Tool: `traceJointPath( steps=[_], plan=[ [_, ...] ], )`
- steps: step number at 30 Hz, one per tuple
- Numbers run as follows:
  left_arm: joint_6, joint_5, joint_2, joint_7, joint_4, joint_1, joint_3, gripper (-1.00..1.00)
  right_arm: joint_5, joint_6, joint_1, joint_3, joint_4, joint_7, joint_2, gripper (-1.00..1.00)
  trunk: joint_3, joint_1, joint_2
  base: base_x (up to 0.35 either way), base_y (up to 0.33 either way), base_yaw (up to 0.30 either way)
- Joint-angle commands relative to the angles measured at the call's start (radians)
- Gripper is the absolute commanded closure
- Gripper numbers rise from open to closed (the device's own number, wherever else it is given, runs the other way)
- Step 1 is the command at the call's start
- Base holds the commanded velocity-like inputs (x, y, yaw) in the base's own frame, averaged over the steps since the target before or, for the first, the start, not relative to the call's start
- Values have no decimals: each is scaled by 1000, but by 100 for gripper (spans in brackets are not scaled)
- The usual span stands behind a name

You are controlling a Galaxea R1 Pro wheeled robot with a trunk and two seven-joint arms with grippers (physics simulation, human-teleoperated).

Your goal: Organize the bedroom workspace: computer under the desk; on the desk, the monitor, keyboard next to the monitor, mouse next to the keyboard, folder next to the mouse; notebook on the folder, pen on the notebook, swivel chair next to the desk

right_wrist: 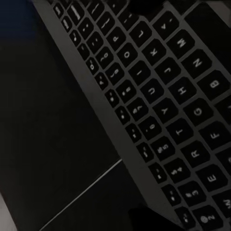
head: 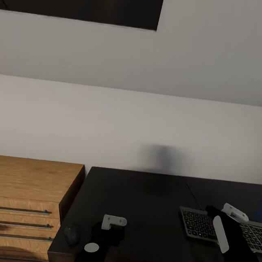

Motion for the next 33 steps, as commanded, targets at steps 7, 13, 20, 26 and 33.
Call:
traceJointPath(
  steps=[7,13,20,26,33],
  plan=[
    [0,11,0,11,-4,-1,0,-100,-12,1,-1,2,-2,-8,1,-100,21,-27,49,0,0,0],
    [0,12,2,12,-12,-1,3,-100,-12,-2,-1,1,-18,-9,15,-100,40,-50,91,0,0,0],
    [-2,15,4,52,-30,-1,6,-100,-5,-4,-1,0,-24,-12,37,-100,62,-77,140,0,0,0],
    [-4,18,5,97,-41,-1,6,-100,-4,-3,-1,-1,-23,-12,40,-100,80,-100,182,0,0,-137],
    [-4,18,5,100,-41,-1,6,-100,-4,-3,-1,-1,-23,-12,40,-100,102,-127,231,0,0,-258]
  ],
)
